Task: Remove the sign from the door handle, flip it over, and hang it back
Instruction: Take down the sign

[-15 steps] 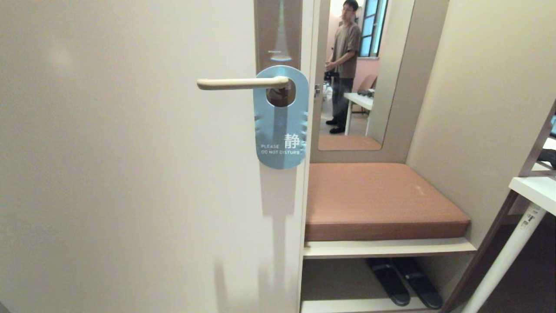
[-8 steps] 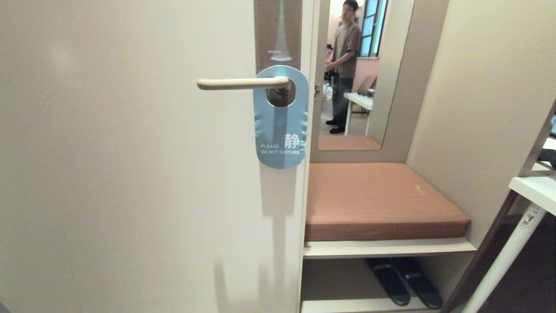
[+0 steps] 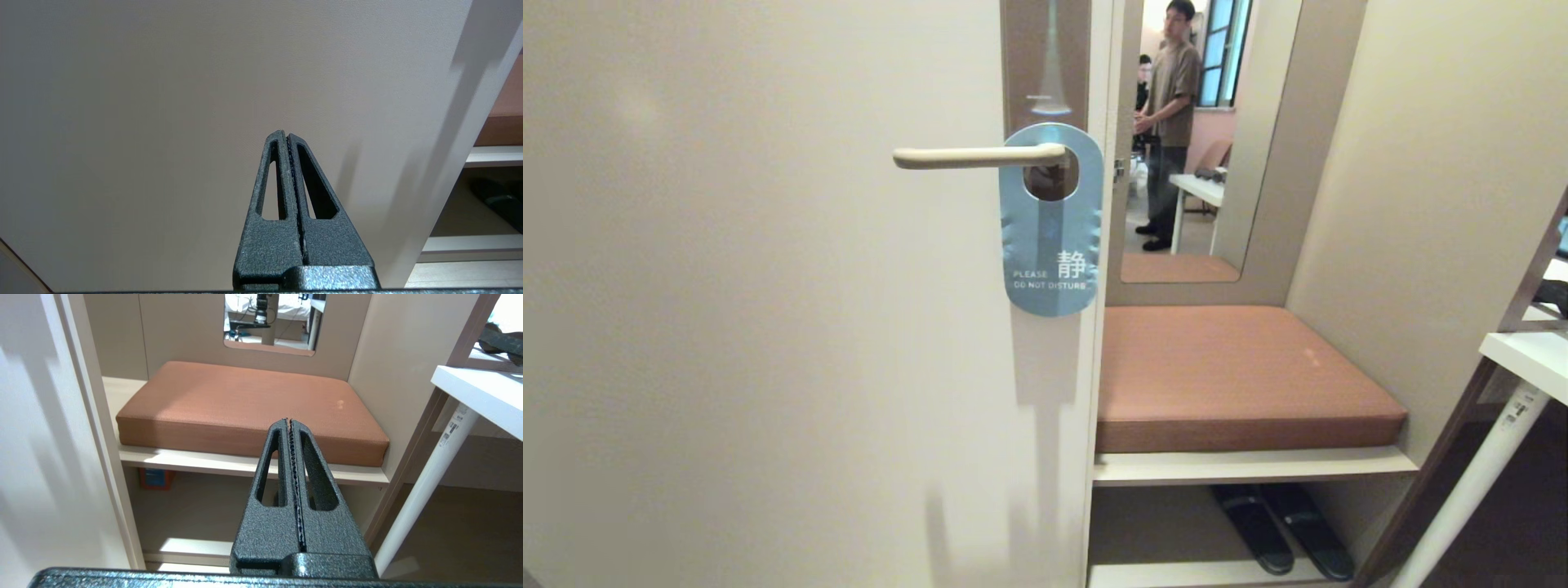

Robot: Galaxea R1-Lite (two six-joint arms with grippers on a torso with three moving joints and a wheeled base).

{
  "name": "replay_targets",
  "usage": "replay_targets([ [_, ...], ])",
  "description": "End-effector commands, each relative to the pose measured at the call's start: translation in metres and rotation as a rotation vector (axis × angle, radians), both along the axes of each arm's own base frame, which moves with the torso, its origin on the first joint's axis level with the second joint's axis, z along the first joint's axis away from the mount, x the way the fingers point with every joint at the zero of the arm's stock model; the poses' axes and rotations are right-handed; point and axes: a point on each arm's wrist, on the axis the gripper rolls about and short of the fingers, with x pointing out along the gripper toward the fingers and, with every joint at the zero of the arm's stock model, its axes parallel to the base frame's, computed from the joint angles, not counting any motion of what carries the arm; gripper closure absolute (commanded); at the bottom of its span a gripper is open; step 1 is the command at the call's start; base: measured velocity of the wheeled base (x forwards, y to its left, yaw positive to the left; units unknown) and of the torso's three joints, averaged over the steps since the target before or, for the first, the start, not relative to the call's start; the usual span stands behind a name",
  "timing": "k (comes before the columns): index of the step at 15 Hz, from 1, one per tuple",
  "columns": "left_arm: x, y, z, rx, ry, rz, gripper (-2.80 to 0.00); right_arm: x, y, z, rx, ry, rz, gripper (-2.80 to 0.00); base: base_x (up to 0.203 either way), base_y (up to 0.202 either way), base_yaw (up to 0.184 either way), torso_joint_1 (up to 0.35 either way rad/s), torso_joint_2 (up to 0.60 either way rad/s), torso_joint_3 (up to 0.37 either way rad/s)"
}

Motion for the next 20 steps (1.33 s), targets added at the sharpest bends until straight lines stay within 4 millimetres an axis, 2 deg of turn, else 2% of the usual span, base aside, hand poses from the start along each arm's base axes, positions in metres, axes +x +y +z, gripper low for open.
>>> replay_targets([
  [1,0.0,0.0,0.0,-0.001,0.0,0.001,0.0,-0.002,0.0,0.004,0.003,-0.001,-0.001,0.0,0.0,0.0,0.0,0.0,0.0,0.0],
  [8,0.0,0.0,0.0,0.0,0.0,0.001,0.0,-0.004,-0.001,0.03,0.008,0.039,-0.032,0.0,0.0,0.0,0.0,0.0,0.0,0.0],
  [12,0.0,0.0,0.0,0.0,0.0,0.001,0.0,0.004,-0.002,0.057,0.051,0.063,-0.069,0.0,0.0,0.0,0.0,0.0,0.0,0.0],
  [17,0.0,0.0,0.0,0.001,0.0,0.001,0.0,0.022,-0.002,0.092,0.08,0.09,-0.079,0.0,0.0,0.0,0.0,0.0,0.0,0.0],
  [20,0.0,0.0,0.0,-0.001,0.0,0.001,0.0,0.043,-0.002,0.115,0.081,0.085,-0.078,0.0,0.0,0.0,0.0,0.0,0.0,0.0],
])
